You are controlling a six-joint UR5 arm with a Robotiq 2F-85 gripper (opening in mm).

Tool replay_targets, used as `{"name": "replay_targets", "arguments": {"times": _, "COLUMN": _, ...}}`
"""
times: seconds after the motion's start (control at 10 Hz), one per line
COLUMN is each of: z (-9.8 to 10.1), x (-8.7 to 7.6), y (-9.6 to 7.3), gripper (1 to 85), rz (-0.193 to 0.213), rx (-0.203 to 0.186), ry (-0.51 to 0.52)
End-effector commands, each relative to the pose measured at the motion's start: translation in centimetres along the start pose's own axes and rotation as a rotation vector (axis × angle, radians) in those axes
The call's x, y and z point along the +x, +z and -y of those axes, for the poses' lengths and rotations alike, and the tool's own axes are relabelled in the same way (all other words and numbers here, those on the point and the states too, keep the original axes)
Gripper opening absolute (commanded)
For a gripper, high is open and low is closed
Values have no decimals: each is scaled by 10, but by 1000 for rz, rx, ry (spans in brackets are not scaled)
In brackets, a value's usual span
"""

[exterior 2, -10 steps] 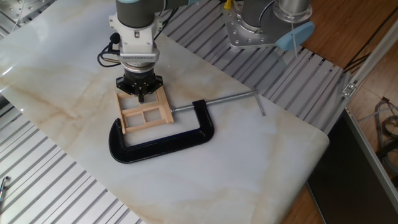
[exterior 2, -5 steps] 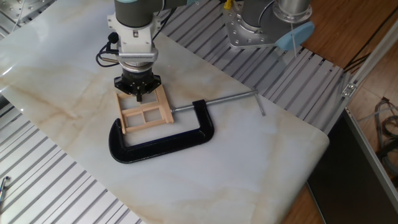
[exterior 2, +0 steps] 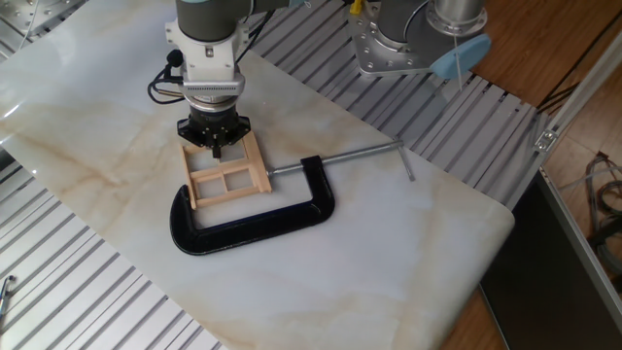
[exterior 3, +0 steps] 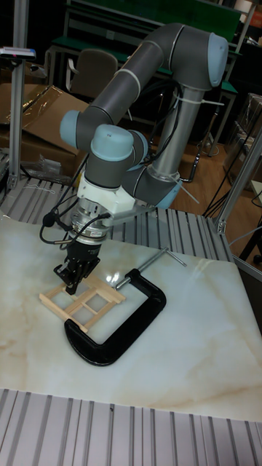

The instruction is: Close a sliding window

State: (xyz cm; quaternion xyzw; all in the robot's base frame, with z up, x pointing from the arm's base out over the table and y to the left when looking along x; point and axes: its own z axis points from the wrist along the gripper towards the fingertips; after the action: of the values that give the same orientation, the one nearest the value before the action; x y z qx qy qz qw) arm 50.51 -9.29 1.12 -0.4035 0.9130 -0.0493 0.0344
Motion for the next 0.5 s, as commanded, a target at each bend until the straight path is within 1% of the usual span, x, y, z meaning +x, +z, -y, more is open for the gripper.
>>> {"name": "replay_targets", "arguments": {"times": 0.0, "z": -7, "x": -2, "y": -3, "gripper": 7, "rz": 5, "rx": -16, "ry": 15}}
{"name": "replay_targets", "arguments": {"times": 0.2, "z": -8, "x": -2, "y": -5, "gripper": 7, "rz": 6, "rx": -17, "ry": 12}}
{"name": "replay_targets", "arguments": {"times": 0.4, "z": -10, "x": -11, "y": -2, "gripper": 7, "rz": 37, "rx": -28, "ry": -13}}
